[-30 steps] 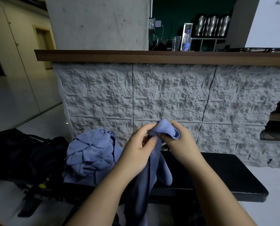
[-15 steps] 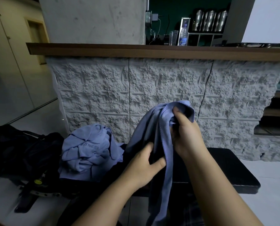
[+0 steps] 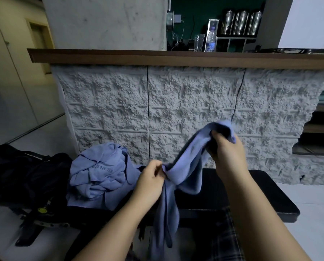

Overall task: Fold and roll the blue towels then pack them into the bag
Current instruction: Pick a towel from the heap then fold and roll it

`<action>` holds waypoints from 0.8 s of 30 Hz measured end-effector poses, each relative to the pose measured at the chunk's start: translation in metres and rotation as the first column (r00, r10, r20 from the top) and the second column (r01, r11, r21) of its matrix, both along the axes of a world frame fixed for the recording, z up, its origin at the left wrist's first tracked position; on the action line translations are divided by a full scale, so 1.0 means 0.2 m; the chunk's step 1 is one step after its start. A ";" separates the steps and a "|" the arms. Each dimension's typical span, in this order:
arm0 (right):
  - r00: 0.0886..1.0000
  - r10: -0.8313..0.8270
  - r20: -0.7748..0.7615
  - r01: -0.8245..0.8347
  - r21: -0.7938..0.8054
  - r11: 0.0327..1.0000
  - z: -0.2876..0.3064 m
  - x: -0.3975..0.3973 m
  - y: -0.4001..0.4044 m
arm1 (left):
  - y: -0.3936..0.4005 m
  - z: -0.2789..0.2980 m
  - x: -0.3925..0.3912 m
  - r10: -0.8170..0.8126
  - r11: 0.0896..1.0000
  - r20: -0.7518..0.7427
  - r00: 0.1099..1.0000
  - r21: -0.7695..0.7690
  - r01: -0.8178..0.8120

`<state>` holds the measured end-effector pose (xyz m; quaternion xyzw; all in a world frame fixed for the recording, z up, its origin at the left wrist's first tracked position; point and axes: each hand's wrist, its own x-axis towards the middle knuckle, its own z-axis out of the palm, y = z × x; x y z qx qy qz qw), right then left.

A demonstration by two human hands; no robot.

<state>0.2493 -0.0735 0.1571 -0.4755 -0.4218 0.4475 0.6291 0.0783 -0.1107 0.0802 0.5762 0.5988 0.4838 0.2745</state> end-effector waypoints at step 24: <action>0.969 0.223 -0.107 -0.206 0.155 0.966 -0.06 -0.16 -0.05 | -0.12 0.25 0.04 -0.120 0.919 -0.055 0.991 0.371 0.132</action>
